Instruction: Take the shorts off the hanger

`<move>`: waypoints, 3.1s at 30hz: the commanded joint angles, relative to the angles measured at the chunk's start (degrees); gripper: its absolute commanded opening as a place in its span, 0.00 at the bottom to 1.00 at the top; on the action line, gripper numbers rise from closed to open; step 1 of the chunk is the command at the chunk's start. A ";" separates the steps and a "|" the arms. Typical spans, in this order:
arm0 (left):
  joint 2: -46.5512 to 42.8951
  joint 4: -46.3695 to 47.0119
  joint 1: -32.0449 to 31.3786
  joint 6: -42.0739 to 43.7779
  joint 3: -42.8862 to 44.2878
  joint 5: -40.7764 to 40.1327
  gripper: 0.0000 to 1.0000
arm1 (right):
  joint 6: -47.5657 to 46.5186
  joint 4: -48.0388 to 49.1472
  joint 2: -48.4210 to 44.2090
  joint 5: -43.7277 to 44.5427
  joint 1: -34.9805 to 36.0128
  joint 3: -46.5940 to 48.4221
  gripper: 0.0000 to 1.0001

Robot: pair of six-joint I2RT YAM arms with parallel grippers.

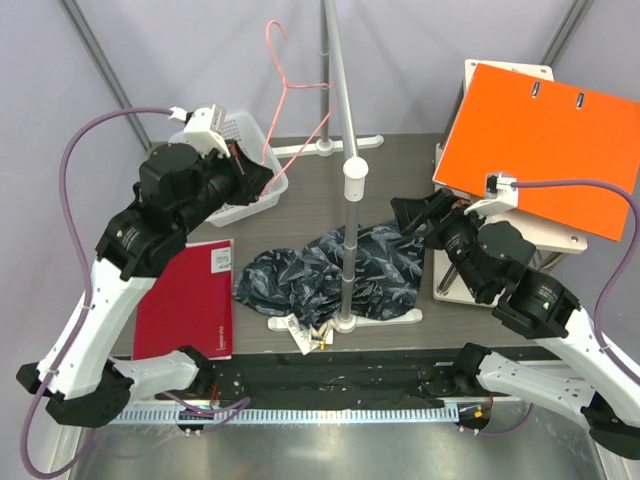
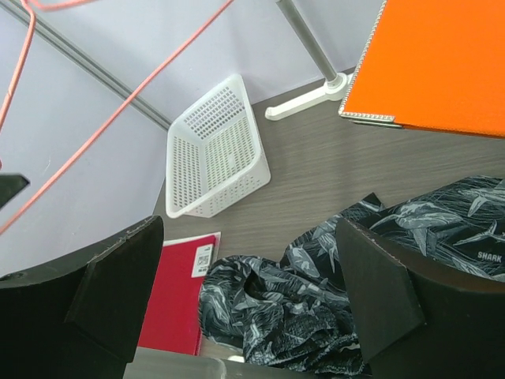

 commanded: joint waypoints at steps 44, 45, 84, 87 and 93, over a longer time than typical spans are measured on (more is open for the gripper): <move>11.31 6.12 13.20 0.39 7.93 23.54 0.96 | 0.14 0.10 -2.39 1.16 0.04 -0.90 0.95; 10.25 5.42 13.29 0.38 7.50 21.61 0.99 | 0.14 0.10 -2.31 1.07 0.12 -0.81 0.95; -16.05 12.79 -0.15 -43.56 -55.79 16.06 1.00 | 2.08 2.73 -3.63 0.10 0.12 -6.44 0.95; -13.24 14.47 -4.55 -45.58 -55.97 12.90 1.00 | 1.99 2.82 -3.45 0.19 0.12 -6.61 0.95; -9.02 15.79 -7.81 -46.37 -56.84 5.53 1.00 | 1.64 2.65 -4.15 0.45 0.12 -6.61 0.95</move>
